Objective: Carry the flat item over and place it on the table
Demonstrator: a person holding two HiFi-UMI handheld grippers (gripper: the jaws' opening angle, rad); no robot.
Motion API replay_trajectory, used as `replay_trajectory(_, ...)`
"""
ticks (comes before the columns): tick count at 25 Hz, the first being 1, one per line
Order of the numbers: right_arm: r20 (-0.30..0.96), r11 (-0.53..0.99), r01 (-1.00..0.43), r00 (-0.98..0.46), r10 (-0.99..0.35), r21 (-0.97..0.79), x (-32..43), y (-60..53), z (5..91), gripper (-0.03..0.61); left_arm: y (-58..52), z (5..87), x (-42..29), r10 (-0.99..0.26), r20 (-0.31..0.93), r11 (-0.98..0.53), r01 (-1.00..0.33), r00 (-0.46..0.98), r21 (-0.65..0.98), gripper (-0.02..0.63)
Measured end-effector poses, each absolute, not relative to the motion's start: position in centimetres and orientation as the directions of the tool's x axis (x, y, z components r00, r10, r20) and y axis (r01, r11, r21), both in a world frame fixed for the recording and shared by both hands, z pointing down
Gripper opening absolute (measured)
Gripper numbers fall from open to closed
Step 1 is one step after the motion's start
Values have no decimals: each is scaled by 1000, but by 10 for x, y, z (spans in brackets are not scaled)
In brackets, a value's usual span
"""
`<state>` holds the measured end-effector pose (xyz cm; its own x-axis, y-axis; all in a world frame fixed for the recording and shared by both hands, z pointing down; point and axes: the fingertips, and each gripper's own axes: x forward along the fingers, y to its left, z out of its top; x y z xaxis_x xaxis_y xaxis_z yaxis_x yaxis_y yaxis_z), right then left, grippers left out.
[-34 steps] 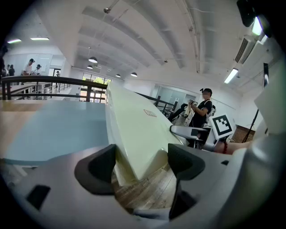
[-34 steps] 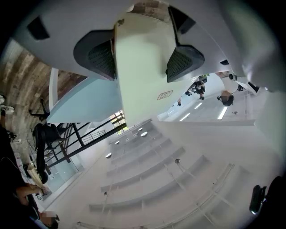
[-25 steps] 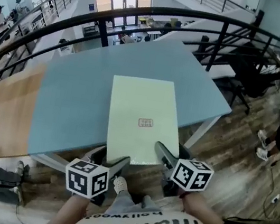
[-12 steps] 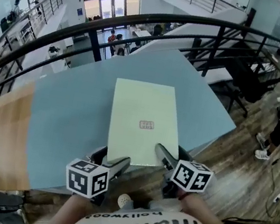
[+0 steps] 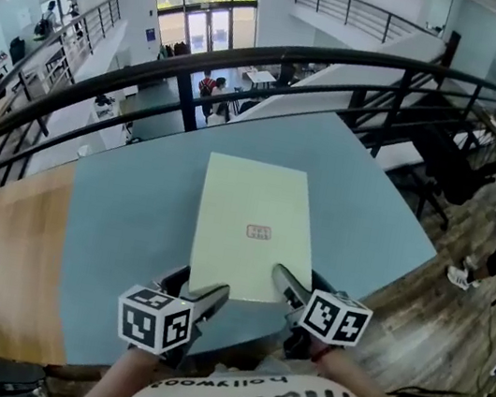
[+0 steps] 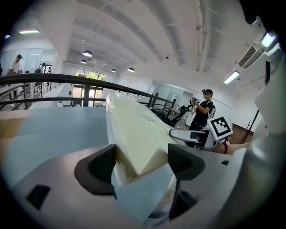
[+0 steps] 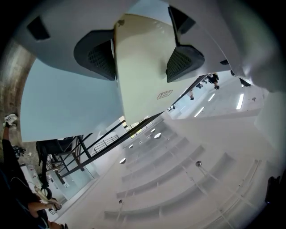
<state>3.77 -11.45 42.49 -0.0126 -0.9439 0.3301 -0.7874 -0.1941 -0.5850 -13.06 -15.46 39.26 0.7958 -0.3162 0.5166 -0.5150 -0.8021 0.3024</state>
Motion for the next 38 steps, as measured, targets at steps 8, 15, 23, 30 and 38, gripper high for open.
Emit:
replay_trajectory(8,356,-174,-802,-50,-933,-571,27,-130,438,362,-164,408,-144,-349,503,-770,-548,791,327,359)
replay_trajectory(15,390,-87,-844,-150,-909,-529,1,-161,444,362,-172,422,-173,-416,512,-683,-630,751,369,359)
replay_trajectory(23,432,47,-856,-307,-848,-515,-7,-198,447,362,-178,426,-182,-507,538,-550,-733,674,400,359)
replay_trajectory(30,522,86,-855,-388,-759,-511,-12,-212,473,362,-173,450,-185,-521,584,-424,-782,623,456,359)
replay_trajectory(38,565,65,-843,-413,-714,-534,13,-226,490,362,-189,461,-161,-508,605,-378,-790,613,483,360)
